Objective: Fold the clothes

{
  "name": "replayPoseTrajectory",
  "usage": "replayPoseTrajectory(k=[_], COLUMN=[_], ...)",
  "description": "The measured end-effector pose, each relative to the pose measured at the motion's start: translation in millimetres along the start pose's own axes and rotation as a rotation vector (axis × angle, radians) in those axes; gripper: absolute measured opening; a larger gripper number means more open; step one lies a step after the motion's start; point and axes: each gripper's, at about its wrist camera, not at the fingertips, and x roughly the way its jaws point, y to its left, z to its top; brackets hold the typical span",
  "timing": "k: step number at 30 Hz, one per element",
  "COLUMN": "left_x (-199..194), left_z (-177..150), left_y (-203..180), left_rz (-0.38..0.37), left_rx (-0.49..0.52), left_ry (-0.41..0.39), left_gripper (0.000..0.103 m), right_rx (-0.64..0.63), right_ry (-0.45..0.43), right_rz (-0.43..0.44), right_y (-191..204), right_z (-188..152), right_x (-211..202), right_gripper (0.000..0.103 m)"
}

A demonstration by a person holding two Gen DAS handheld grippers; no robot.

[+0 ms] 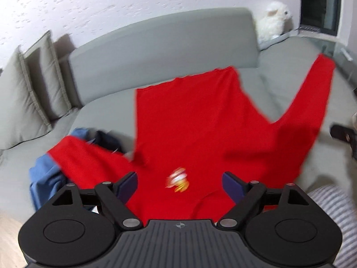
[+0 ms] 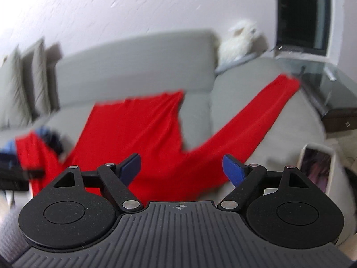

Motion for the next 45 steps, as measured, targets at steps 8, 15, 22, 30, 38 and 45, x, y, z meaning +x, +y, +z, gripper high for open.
replayPoseTrajectory(k=[8, 15, 22, 30, 38, 45], left_x=[13, 24, 26, 32, 27, 23], left_z=[-69, -109, -119, -120, -122, -120], left_y=[66, 99, 103, 86, 91, 91], left_rz=[0.013, -0.008, -0.002, -0.034, -0.036, -0.051], left_rx=[-0.094, -0.255, -0.26, -0.165, -0.199, -0.21], left_ry=[0.049, 0.106, 0.108, 0.097, 0.077, 0.086], left_gripper=[0.085, 0.087, 0.09, 0.093, 0.094, 0.094], right_rx=[-0.067, -0.14, -0.077, -0.103, -0.091, -0.113], right_ry=[0.058, 0.148, 0.214, 0.27, 0.258, 0.169], right_rz=[-0.016, -0.033, -0.099, -0.122, -0.128, -0.108], right_y=[26, 46, 43, 44, 43, 54], right_z=[-38, -57, -64, -68, -68, -68], right_x=[-1, -2, 2, 15, 17, -5], right_gripper=[0.085, 0.085, 0.085, 0.093, 0.092, 0.084])
